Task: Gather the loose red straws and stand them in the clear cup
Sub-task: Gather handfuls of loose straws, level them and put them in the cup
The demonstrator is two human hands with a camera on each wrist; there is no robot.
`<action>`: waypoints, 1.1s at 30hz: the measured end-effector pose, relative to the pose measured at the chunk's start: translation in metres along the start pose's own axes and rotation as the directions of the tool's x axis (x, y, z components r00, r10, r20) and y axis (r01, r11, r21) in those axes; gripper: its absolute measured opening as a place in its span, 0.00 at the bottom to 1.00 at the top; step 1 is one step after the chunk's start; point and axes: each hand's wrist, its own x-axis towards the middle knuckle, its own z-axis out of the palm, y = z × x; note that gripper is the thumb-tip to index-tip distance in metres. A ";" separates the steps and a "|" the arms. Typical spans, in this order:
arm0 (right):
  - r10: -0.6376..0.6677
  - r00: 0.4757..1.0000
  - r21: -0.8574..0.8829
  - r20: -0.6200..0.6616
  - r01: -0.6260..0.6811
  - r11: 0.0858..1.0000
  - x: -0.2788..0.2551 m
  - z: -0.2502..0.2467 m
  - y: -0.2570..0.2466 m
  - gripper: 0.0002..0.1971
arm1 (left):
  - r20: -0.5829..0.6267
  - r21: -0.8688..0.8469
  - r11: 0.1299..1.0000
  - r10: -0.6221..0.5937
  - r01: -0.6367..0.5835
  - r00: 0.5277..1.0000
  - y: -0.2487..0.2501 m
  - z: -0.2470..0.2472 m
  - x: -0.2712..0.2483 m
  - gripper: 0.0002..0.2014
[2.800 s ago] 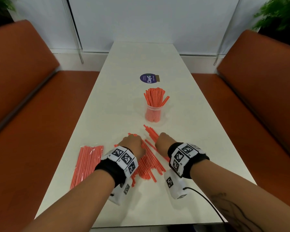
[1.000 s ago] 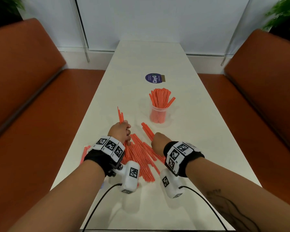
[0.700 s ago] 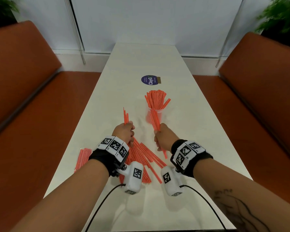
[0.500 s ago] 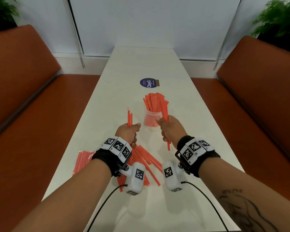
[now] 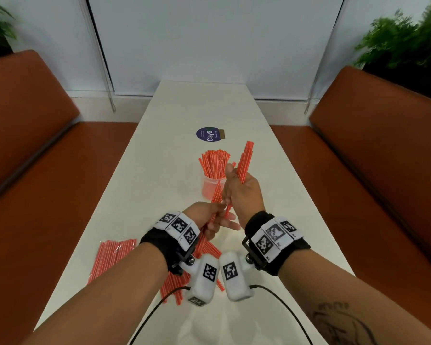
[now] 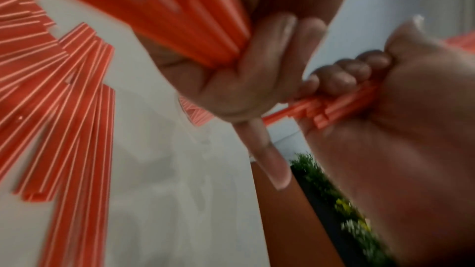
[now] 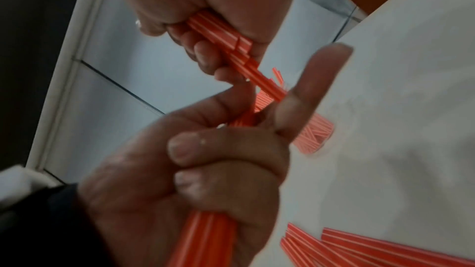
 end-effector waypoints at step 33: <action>-0.075 0.989 -0.370 0.131 0.119 0.921 0.133 0.028 0.028 0.15 | -0.407 -0.007 0.973 0.207 -0.229 0.890 0.023 -0.069 0.024 0.14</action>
